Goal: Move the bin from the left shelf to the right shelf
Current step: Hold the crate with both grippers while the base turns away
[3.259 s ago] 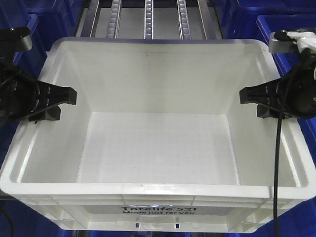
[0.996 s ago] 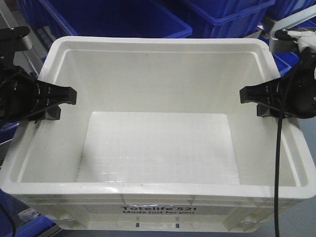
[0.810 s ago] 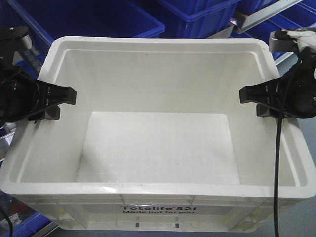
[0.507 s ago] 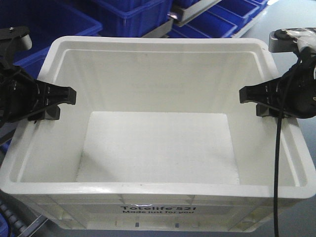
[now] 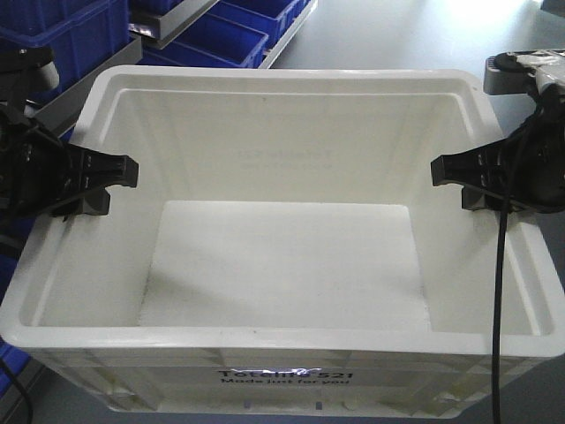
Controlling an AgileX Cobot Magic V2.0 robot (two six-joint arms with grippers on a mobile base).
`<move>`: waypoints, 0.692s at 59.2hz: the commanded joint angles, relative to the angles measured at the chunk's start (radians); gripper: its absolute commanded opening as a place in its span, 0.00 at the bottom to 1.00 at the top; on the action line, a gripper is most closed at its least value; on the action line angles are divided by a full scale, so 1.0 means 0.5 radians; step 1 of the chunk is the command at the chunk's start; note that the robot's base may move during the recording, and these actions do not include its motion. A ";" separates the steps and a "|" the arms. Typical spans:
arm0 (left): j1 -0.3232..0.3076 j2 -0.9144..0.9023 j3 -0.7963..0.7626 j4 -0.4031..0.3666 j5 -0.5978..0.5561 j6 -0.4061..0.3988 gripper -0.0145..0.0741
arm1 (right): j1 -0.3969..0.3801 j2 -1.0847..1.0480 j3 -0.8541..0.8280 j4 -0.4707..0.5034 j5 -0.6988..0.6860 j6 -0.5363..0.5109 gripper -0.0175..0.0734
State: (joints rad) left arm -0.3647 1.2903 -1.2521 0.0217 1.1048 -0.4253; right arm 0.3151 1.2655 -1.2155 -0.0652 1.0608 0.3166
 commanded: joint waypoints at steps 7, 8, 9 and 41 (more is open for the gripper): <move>0.004 -0.086 -0.070 0.115 -0.101 0.039 0.16 | -0.030 -0.077 -0.078 -0.120 -0.191 0.013 0.19; 0.004 -0.086 -0.070 0.115 -0.101 0.039 0.16 | -0.030 -0.077 -0.078 -0.120 -0.191 0.013 0.19; 0.004 -0.086 -0.070 0.115 -0.101 0.039 0.16 | -0.030 -0.077 -0.078 -0.120 -0.191 0.013 0.19; 0.004 -0.086 -0.070 0.115 -0.101 0.039 0.16 | -0.030 -0.077 -0.078 -0.120 -0.191 0.013 0.19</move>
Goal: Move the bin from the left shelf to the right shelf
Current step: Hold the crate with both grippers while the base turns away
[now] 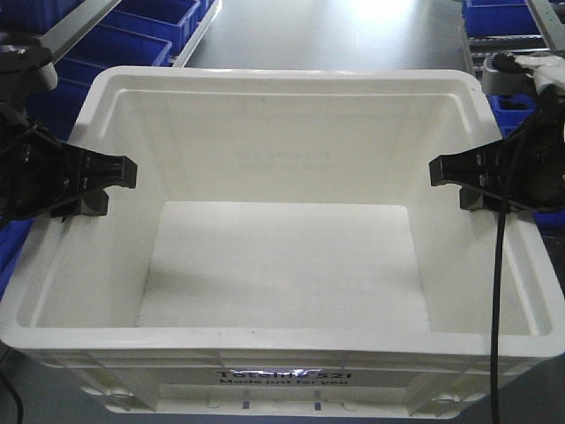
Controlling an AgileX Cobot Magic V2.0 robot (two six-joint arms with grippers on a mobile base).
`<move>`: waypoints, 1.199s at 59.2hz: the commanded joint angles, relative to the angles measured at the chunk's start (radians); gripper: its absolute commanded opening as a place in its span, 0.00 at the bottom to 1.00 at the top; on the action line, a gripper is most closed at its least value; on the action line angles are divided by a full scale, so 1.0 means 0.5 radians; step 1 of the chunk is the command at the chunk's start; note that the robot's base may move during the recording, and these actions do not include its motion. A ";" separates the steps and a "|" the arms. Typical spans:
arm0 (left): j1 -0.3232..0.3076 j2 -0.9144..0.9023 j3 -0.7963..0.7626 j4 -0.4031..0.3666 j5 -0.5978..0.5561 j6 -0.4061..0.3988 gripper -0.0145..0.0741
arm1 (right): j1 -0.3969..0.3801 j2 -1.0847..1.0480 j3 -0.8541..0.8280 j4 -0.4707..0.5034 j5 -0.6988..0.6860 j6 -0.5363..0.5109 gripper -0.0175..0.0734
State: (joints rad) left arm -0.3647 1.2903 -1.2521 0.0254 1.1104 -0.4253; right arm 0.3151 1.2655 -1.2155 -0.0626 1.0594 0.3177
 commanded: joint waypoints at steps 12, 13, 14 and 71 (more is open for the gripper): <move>0.004 -0.086 -0.070 0.108 -0.112 0.039 0.16 | -0.030 -0.077 -0.078 -0.125 -0.188 0.011 0.19; 0.004 -0.086 -0.070 0.108 -0.112 0.039 0.16 | -0.030 -0.077 -0.078 -0.125 -0.188 0.011 0.19; 0.004 -0.086 -0.070 0.108 -0.112 0.039 0.16 | -0.030 -0.077 -0.078 -0.125 -0.188 0.011 0.19; 0.004 -0.086 -0.070 0.108 -0.112 0.039 0.16 | -0.030 -0.077 -0.078 -0.119 -0.188 0.011 0.19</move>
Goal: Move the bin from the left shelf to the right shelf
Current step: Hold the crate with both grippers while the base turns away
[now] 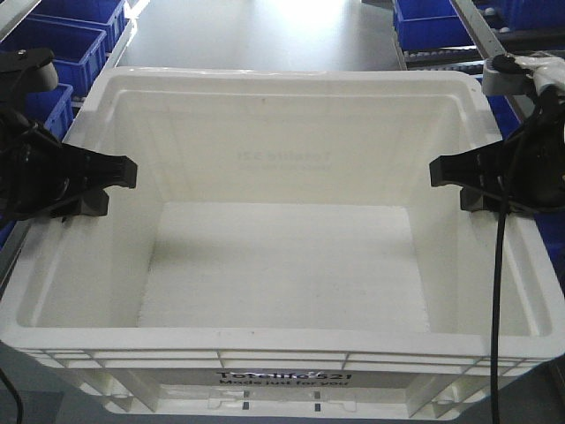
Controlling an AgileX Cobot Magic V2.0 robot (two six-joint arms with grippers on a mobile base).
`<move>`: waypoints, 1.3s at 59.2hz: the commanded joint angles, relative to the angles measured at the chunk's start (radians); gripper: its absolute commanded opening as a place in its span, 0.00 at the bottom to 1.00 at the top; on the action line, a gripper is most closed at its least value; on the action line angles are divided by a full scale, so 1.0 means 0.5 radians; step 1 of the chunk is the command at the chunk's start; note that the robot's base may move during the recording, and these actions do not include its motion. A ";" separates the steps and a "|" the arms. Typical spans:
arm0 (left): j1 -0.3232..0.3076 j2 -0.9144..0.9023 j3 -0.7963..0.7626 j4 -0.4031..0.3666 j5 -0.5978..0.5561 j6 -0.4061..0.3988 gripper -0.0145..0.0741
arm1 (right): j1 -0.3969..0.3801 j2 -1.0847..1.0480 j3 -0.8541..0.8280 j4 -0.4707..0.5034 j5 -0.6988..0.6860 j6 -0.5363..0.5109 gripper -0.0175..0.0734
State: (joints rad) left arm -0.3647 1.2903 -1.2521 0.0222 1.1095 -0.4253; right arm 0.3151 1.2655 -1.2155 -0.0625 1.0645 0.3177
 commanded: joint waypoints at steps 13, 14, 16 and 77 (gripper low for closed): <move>0.004 -0.086 -0.070 0.114 -0.110 0.039 0.16 | -0.030 -0.077 -0.078 -0.119 -0.198 0.011 0.19; 0.004 -0.086 -0.070 0.114 -0.110 0.039 0.16 | -0.030 -0.077 -0.078 -0.119 -0.198 0.011 0.19; 0.004 -0.086 -0.070 0.114 -0.110 0.039 0.16 | -0.030 -0.077 -0.078 -0.119 -0.198 0.011 0.19; 0.004 -0.086 -0.070 0.114 -0.110 0.039 0.16 | -0.030 -0.077 -0.078 -0.118 -0.198 0.011 0.19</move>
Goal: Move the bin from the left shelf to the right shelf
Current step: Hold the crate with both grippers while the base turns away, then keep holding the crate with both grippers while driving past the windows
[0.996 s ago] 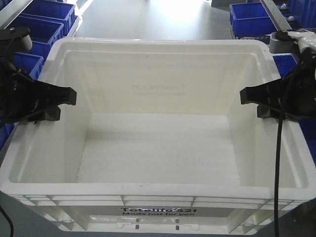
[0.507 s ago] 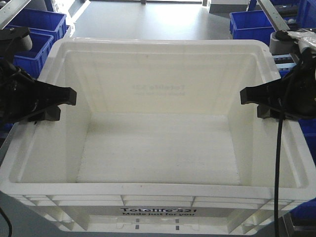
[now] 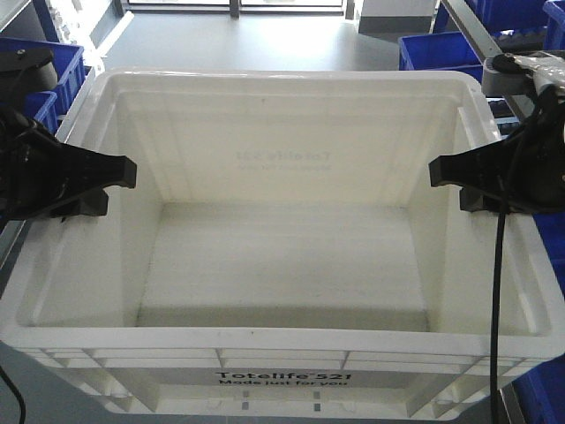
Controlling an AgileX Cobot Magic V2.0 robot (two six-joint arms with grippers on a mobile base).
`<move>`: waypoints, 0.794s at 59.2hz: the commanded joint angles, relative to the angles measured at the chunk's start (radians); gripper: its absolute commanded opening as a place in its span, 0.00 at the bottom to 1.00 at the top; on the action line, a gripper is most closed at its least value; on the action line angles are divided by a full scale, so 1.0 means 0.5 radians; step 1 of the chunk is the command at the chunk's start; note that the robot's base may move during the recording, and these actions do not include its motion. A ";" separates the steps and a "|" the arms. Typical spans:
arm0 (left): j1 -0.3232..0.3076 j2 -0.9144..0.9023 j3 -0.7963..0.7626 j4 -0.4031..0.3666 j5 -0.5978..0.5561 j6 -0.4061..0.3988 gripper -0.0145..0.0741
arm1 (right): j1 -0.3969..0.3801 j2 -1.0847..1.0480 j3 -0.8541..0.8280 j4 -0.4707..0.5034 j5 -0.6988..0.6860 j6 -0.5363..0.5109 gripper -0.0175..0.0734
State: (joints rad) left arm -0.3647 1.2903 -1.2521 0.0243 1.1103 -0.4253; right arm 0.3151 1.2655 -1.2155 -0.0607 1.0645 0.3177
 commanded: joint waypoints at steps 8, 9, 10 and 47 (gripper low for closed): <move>0.004 -0.086 -0.070 0.110 -0.111 0.039 0.16 | -0.030 -0.077 -0.078 -0.121 -0.198 0.011 0.19; 0.004 -0.086 -0.070 0.110 -0.111 0.039 0.16 | -0.030 -0.077 -0.078 -0.121 -0.198 0.011 0.19; 0.004 -0.086 -0.070 0.110 -0.111 0.039 0.16 | -0.030 -0.077 -0.078 -0.121 -0.198 0.011 0.19; 0.004 -0.086 -0.070 0.110 -0.111 0.039 0.16 | -0.030 -0.077 -0.078 -0.123 -0.198 0.011 0.19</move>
State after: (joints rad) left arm -0.3647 1.2903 -1.2521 0.0242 1.1103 -0.4253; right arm 0.3151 1.2655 -1.2155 -0.0607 1.0645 0.3179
